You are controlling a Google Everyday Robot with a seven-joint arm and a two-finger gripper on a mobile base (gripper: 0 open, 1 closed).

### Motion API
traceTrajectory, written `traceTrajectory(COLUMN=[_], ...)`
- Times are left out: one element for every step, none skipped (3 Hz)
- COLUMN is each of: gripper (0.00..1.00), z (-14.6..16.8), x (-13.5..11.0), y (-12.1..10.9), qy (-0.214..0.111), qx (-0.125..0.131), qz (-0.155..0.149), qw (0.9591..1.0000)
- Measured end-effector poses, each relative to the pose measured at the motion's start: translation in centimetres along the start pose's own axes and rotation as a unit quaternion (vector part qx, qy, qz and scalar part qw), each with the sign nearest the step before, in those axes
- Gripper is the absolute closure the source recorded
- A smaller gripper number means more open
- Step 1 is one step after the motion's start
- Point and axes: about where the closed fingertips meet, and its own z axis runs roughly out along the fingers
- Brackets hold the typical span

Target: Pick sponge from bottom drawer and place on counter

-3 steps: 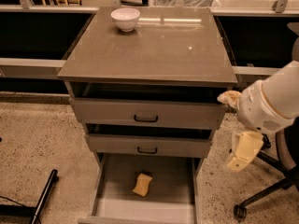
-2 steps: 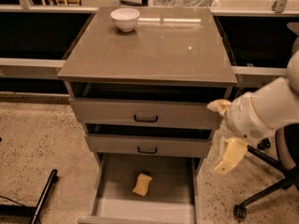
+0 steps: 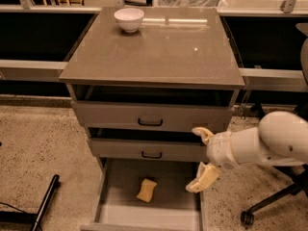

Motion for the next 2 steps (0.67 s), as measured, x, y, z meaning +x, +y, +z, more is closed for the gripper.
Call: traceTrajectory(gripper=[0.0,0.0], z=[0.86,1.8], x=[0.63,0.75], y=[-1.38,-1.1], qy=[-0.005,-0.011], qx=[0.022,0.026], qz=[0.0,0.007], qw=[0.9998,0.9996])
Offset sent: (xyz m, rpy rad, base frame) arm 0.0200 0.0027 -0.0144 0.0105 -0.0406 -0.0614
